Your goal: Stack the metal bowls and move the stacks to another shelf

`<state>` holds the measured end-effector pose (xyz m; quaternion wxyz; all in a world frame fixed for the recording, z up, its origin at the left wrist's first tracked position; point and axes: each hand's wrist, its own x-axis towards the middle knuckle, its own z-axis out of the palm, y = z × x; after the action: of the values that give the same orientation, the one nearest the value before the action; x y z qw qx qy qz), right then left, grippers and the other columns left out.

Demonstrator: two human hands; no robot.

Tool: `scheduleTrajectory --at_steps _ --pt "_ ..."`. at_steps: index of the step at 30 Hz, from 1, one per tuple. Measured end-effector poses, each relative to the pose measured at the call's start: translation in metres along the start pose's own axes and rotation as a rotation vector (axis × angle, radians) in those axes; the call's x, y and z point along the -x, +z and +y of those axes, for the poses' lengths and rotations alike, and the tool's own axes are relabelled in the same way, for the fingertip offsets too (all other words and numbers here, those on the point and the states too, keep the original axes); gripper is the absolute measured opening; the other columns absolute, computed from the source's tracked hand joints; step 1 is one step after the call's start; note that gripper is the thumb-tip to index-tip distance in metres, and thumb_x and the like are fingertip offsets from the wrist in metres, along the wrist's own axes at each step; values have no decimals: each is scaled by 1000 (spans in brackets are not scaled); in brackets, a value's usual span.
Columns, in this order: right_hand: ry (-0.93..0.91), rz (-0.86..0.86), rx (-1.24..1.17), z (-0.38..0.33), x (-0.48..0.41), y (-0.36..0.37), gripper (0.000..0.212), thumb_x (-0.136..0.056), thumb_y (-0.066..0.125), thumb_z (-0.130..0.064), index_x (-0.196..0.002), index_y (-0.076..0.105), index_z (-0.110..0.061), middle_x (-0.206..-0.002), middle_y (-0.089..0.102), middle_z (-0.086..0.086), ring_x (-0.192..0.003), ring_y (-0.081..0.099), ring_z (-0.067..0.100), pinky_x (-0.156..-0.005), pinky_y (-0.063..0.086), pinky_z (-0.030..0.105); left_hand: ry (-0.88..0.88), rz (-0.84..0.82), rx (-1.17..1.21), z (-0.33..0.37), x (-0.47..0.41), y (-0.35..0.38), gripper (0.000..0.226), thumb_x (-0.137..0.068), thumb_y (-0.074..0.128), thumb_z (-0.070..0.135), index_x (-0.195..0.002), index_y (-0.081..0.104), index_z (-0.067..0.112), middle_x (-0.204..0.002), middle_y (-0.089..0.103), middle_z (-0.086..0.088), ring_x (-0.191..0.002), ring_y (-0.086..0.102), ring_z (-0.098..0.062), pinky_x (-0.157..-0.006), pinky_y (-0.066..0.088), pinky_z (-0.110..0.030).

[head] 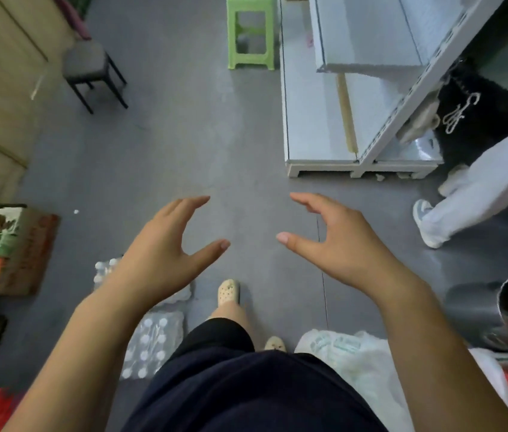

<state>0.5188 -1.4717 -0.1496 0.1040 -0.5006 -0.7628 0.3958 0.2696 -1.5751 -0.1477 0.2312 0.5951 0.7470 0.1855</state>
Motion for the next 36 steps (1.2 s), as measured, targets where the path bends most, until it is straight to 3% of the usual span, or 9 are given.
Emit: scheduleTrajectory --at_steps 3,7,10,14,19,26,36 --pt "-43 -96 51 -11 -46 9 70 -86 77 -51 -149 49 -36 -147 53 -14 -136 48 3 -101 32 17 -102 29 -6 -26 -15 -8 81 -82 65 62 -151 42 27 -151 49 7 -138 47 -15 -108 38 -31" --pt "-71 -114 70 -36 -120 10 72 -86 77 -50 -150 47 -37 -149 51 -15 -138 45 1 -101 30 15 -152 66 31 -62 -65 -29 81 -83 68 61 -152 41 29 -151 48 10 -140 44 -13 -107 35 -26" --pt "-98 -57 72 -65 -188 3 74 -86 77 -50 -151 46 -35 -150 51 -13 -140 44 3 -106 32 19 -112 96 12 -85 -127 -61 80 -85 69 58 -153 40 27 -153 46 10 -141 43 -12 -107 31 -21" --pt "-140 8 50 -111 -276 -7 74 -86 77 -50 -151 45 -33 -152 50 -15 -140 45 3 -115 36 26 -44 128 -43 -110 -212 -119 81 -86 64 63 -154 37 30 -154 44 11 -141 43 -12 -110 34 -26" --pt "-137 55 4 -140 -359 -16 71 -86 77 -50 -149 47 -35 -150 51 -17 -138 47 0 -114 38 25 -10 119 -75 -132 -301 -168 82 -85 63 64 -154 37 28 -155 45 10 -142 43 -13 -110 34 -27" --pt "-29 22 43 -128 -452 -46 73 -85 79 -48 -150 46 -38 -149 50 -16 -139 44 3 -101 30 17 -12 56 -6 -138 -408 -173 82 -83 61 66 -153 38 30 -153 45 12 -141 43 -11 -112 36 -29" --pt "-145 -35 53 -129 -651 -130 77 -83 79 -53 -150 46 -36 -149 52 -15 -136 48 1 -107 34 19 -22 155 -11 -112 -599 -209 81 -83 61 67 -153 37 33 -152 45 16 -140 43 -7 -111 36 -26"
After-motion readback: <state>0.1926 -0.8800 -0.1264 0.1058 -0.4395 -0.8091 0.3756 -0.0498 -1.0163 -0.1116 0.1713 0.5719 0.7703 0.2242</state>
